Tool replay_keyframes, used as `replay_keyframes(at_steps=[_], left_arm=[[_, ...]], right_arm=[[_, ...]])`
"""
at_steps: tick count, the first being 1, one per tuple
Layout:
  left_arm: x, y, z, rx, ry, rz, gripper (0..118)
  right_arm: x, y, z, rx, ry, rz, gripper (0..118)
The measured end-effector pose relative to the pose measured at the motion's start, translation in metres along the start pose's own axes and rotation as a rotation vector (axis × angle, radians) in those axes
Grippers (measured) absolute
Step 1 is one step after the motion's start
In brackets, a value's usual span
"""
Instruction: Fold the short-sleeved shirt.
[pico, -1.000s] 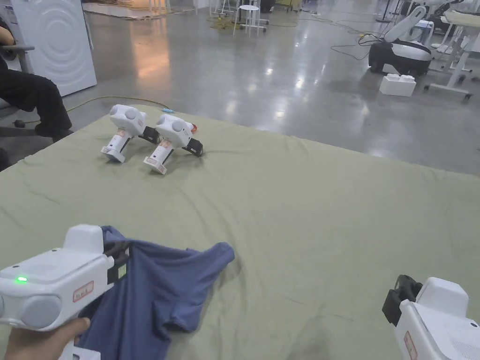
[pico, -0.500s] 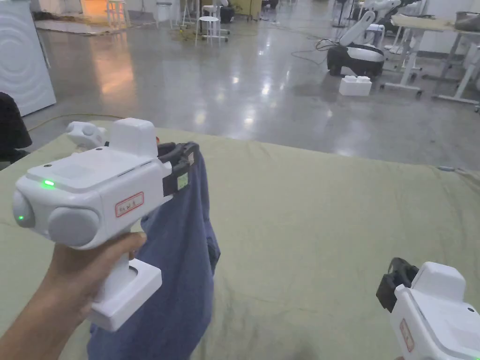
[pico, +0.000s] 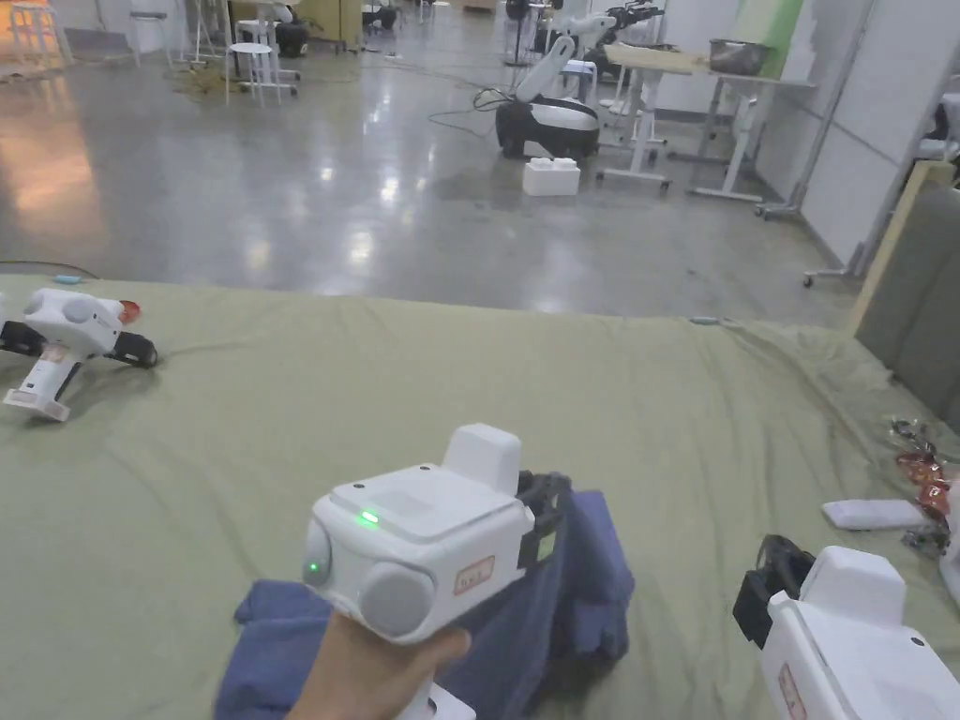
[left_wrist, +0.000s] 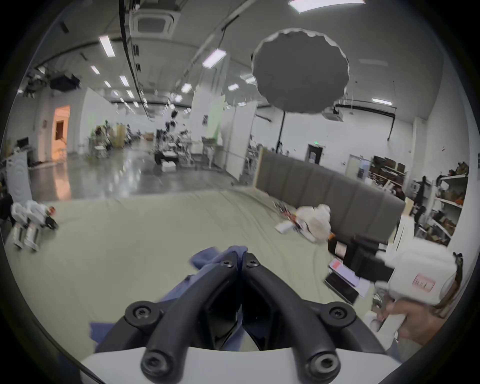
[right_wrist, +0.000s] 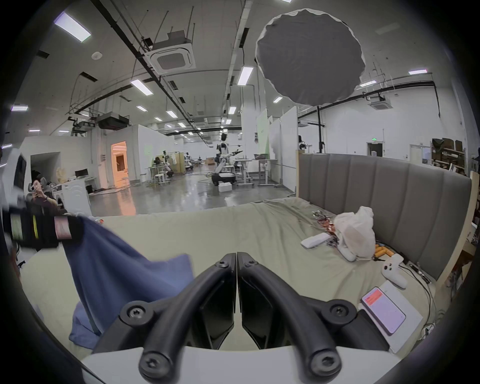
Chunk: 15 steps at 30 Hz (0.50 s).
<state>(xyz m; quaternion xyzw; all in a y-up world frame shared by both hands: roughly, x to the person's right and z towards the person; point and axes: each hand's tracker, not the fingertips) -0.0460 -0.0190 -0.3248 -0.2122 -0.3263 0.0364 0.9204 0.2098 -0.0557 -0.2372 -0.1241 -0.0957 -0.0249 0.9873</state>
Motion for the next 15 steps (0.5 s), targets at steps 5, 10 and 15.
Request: replay_keyframes(at_steps=[5,10,15], left_arm=[[0.012,-0.055,-0.024,-0.117,-0.005,0.034,7],[-0.002,-0.063,-0.003,-0.072,0.053,0.072,81],[-0.034,-0.043,0.046,0.078,0.181,0.089,96]], right_arm=[[0.013,-0.015,0.000,-0.047,-0.023,-0.002,1],[0.008,-0.025,-0.001,-0.079,-0.003,0.007,1],[-0.013,-0.020,-0.001,-0.059,0.057,0.028,1]])
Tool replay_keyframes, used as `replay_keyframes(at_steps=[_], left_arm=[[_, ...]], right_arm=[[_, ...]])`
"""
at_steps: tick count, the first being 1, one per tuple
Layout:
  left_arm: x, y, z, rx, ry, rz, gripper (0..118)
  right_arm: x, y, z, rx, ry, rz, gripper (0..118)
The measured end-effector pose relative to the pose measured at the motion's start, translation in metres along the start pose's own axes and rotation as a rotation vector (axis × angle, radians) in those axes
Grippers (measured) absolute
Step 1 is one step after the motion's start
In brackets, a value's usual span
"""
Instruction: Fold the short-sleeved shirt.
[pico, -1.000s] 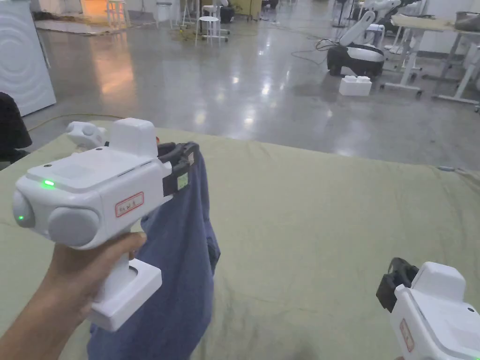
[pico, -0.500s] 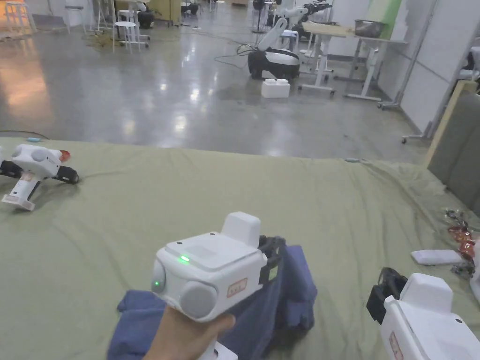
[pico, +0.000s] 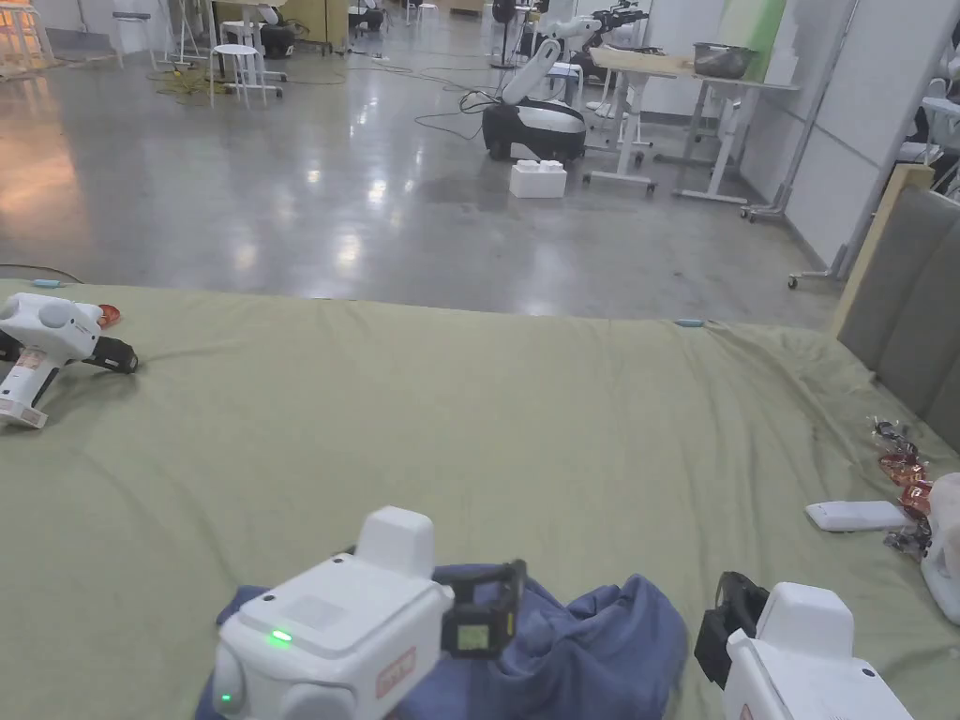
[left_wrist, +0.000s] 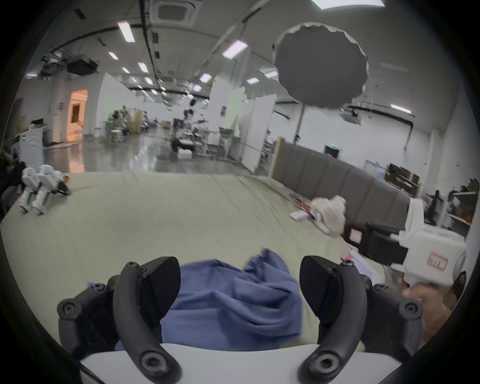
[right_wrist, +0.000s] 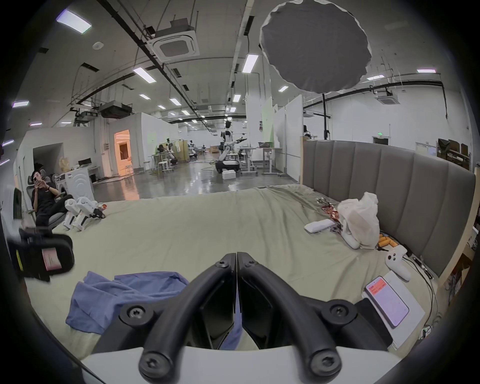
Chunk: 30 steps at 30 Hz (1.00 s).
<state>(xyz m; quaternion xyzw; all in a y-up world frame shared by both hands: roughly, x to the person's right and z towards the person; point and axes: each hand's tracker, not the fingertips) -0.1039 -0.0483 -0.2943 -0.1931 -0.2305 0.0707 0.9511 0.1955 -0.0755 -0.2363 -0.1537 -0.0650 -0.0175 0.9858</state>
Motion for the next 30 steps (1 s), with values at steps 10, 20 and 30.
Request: replay_keyframes(at_steps=[10,20,30], left_arm=[[-0.054,0.024,0.070,0.256,0.446,-0.037,8],[-0.096,0.009,0.088,0.172,0.567,0.039,0],[-0.205,-0.019,-0.010,-0.255,0.420,0.285,0]], right_arm=[[-0.070,0.033,0.000,0.159,0.079,0.043,1],[-0.103,0.047,-0.007,0.210,0.124,0.082,1],[-0.087,0.024,-0.025,0.115,0.113,0.103,1]])
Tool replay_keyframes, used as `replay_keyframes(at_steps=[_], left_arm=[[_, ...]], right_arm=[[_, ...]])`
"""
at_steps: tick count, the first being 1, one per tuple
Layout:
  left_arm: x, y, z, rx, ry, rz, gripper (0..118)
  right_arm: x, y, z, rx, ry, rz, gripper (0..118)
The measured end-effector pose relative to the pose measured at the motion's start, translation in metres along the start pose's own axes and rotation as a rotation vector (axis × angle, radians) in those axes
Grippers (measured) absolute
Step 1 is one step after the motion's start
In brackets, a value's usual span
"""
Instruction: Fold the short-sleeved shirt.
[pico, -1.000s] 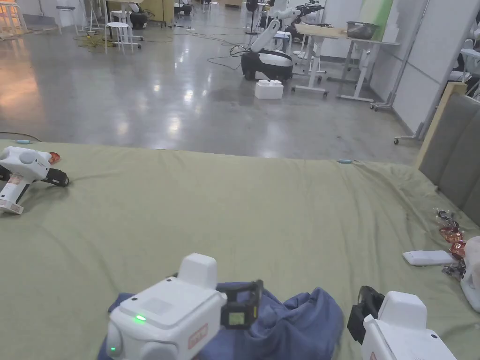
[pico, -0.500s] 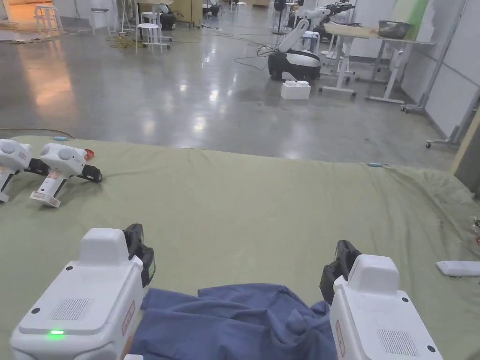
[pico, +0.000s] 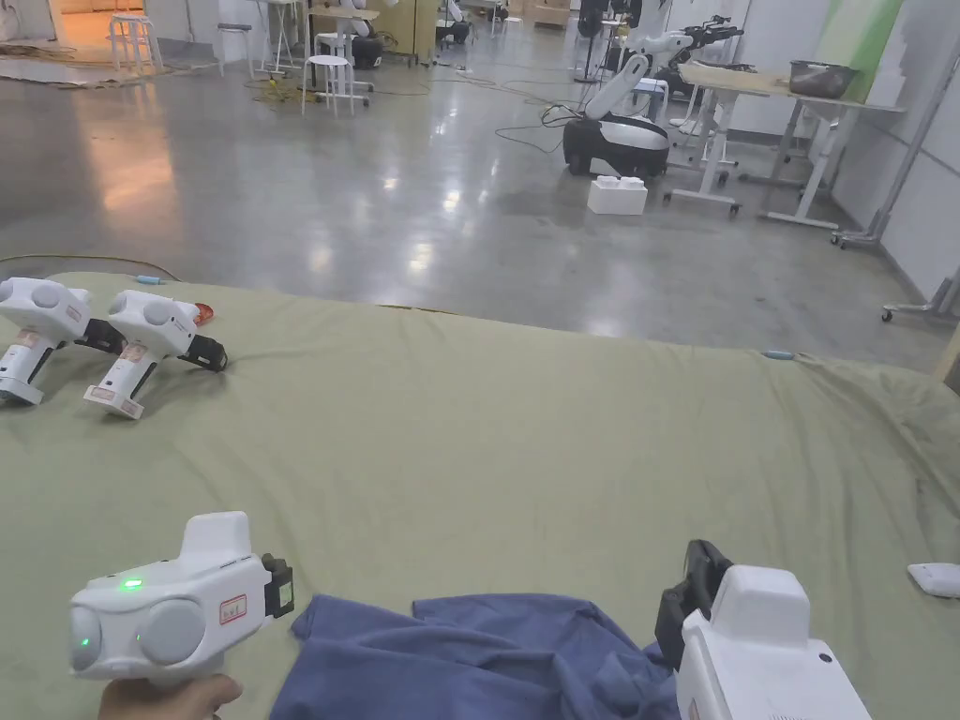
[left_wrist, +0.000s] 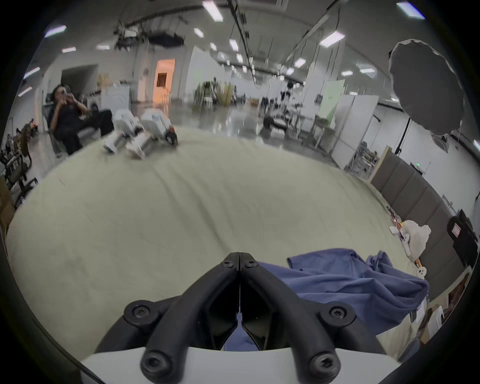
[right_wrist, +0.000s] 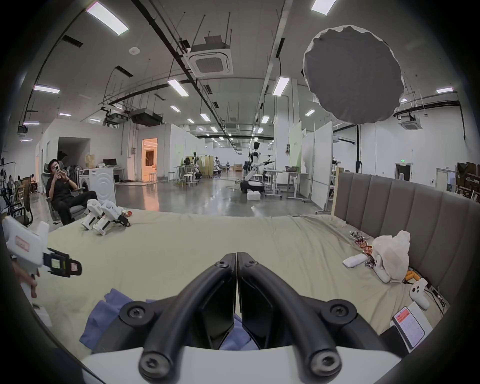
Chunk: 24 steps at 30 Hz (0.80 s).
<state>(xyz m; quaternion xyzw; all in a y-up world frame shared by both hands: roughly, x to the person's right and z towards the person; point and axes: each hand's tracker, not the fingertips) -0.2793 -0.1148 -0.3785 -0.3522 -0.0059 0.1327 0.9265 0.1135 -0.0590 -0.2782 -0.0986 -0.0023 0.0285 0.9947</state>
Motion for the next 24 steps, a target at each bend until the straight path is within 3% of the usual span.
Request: replay_keyframes(at_steps=[3,4,8,10,16,19,22,24], left_arm=[[-0.001,0.011,-0.037,-0.109,-0.022,-0.013,3],[0.000,0.013,-0.047,-0.140,-0.027,-0.024,11],[-0.001,0.015,-0.091,-0.227,0.018,-0.003,66],[0.001,0.014,-0.105,-0.232,0.021,0.005,72],[0.014,-0.003,-0.132,-0.335,0.078,-0.084,69],[0.027,-0.011,-0.127,-0.288,0.105,-0.195,49],[0.036,-0.017,-0.119,-0.276,0.059,-0.226,7],[0.039,-0.018,-0.115,-0.270,0.067,-0.246,5]], right_arm=[[0.011,-0.007,-0.004,-0.029,-0.019,0.009,1],[0.014,-0.010,-0.005,-0.036,-0.024,0.010,1],[0.030,-0.017,-0.008,-0.069,-0.057,0.008,1],[0.038,-0.021,-0.009,-0.083,-0.072,0.013,1],[0.062,-0.035,-0.012,-0.138,-0.117,0.006,1],[0.071,-0.040,-0.017,-0.169,-0.136,-0.008,1],[0.082,-0.044,-0.030,-0.223,-0.140,-0.031,1],[0.092,-0.045,-0.044,-0.272,-0.142,-0.057,2]])
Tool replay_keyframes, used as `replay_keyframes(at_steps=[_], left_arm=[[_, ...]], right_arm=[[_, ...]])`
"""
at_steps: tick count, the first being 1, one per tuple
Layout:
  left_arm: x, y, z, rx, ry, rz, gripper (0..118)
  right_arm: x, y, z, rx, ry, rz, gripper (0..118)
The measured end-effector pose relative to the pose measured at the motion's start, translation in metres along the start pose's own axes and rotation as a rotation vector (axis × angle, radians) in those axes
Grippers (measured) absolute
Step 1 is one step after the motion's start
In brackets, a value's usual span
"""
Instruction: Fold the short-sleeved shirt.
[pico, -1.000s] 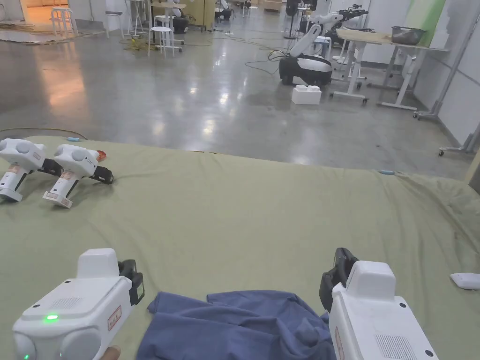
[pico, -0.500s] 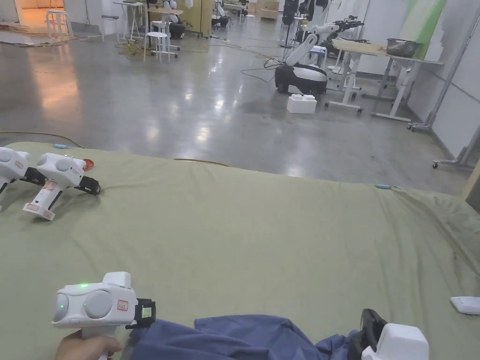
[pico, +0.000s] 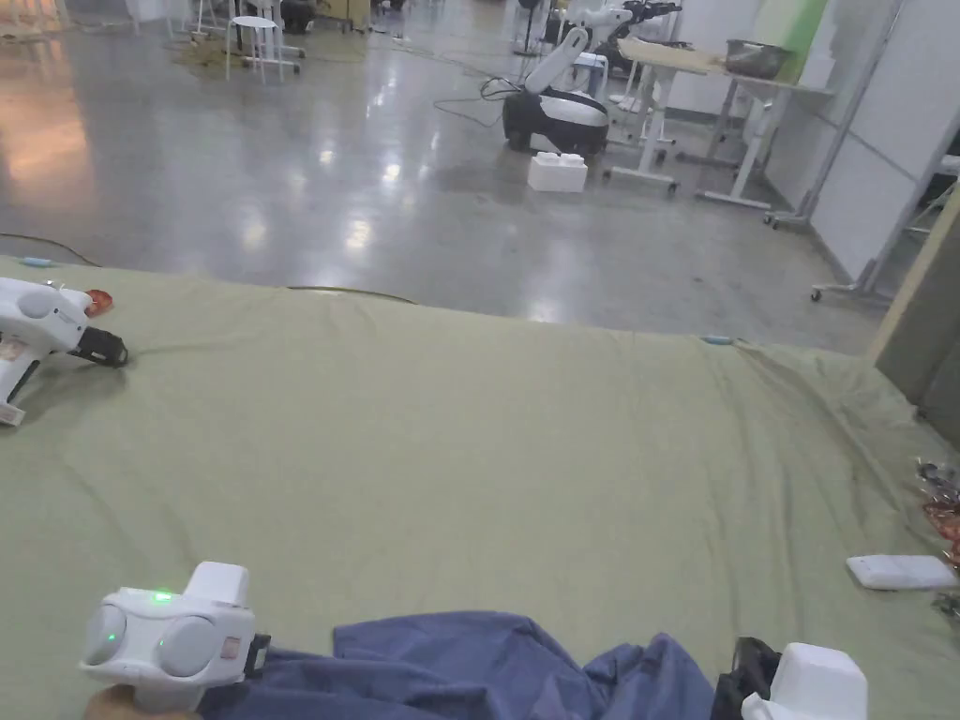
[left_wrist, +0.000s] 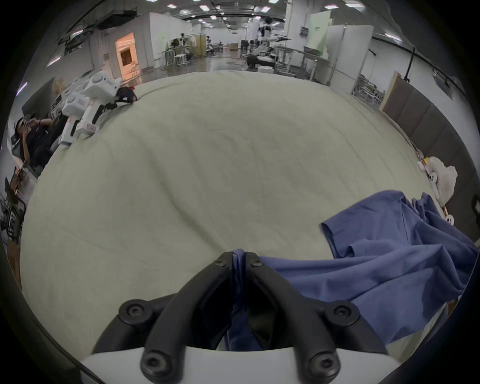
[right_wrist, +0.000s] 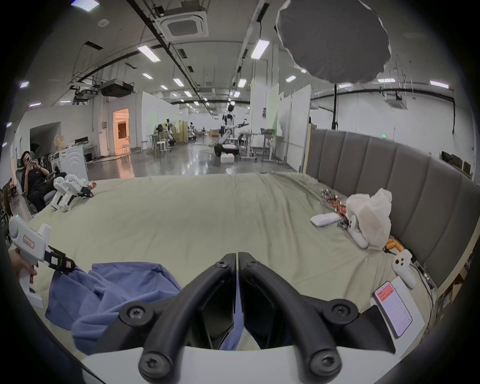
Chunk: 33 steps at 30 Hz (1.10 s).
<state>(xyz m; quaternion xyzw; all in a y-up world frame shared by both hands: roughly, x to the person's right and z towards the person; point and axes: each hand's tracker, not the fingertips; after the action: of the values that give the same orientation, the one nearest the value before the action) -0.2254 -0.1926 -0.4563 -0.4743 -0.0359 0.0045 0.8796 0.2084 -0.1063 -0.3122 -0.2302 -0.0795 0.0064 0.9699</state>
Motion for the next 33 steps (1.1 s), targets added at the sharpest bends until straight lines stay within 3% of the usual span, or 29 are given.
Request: replay_keyframes(at_steps=[3,4,5,6,8,10,13,16,19,33], left_arm=[[-0.006,-0.005,0.013,0.040,-0.018,0.008,5],[-0.008,-0.005,0.019,0.063,-0.026,0.026,5],[-0.012,-0.007,0.026,0.090,-0.038,0.047,5],[-0.016,-0.010,0.034,0.107,-0.039,0.060,5],[-0.020,-0.014,0.049,0.139,-0.059,0.079,5],[-0.022,-0.020,0.061,0.156,-0.068,0.084,5],[-0.023,-0.029,0.075,0.181,-0.072,0.088,5],[-0.022,-0.034,0.078,0.188,-0.071,0.088,5],[-0.023,-0.038,0.081,0.188,-0.066,0.085,5],[-0.040,-0.004,0.195,0.465,-0.037,0.049,3]], right_arm=[[0.013,0.005,-0.032,-0.095,0.011,-0.014,9],[0.016,0.006,-0.043,-0.136,0.031,-0.022,19],[0.020,0.006,-0.057,-0.177,0.046,-0.023,39],[0.025,0.004,-0.074,-0.234,0.053,-0.015,51],[0.027,-0.001,-0.097,-0.313,0.043,0.006,59],[0.029,-0.010,-0.116,-0.396,0.025,-0.001,59],[0.031,-0.024,-0.137,-0.495,0.090,-0.034,54],[0.025,-0.039,-0.145,-0.557,0.156,0.013,4],[0.018,-0.043,-0.141,-0.514,0.136,0.073,4],[0.048,0.061,-0.008,-0.132,0.069,0.074,3]])
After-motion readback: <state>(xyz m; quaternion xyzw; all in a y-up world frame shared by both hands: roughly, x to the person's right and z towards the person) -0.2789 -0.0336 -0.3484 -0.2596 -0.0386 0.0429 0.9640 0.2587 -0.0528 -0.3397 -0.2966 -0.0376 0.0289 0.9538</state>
